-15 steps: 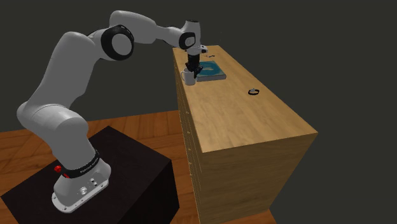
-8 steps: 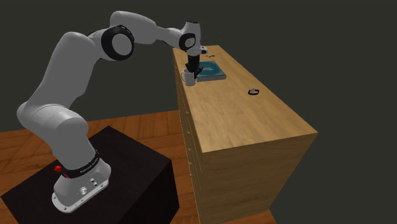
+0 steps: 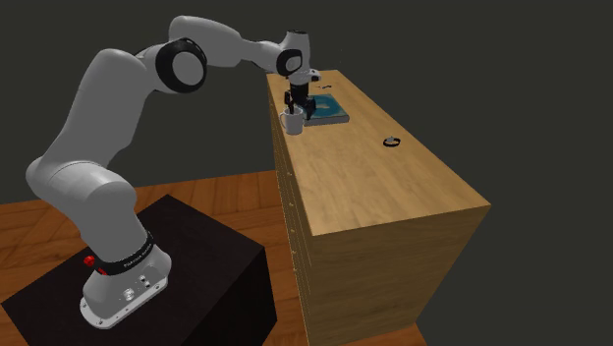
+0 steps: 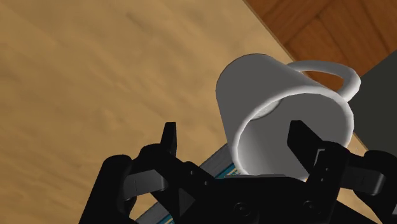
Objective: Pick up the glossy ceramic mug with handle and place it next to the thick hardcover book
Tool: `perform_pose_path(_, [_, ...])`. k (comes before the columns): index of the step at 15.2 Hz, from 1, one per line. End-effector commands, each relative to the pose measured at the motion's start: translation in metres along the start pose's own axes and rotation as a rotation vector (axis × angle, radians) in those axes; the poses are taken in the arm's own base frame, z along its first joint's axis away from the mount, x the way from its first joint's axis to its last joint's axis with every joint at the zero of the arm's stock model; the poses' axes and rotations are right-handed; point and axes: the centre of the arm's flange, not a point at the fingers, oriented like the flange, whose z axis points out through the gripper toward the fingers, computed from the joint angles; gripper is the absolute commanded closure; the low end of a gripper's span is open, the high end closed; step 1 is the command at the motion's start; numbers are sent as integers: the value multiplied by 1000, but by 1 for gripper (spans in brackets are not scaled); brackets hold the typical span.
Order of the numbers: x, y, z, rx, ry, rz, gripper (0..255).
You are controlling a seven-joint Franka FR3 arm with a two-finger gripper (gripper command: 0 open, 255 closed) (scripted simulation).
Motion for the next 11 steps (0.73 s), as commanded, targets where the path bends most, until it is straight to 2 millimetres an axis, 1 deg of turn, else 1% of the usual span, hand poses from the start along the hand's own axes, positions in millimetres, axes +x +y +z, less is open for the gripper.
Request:
perform_pose_path(1, [-1,0,-20,0,0,0,0])
perform_pose_path(3, [-1,0,-43,0,0,0,0])
perform_pose_path(11, [-1,0,-43,0,0,0,0])
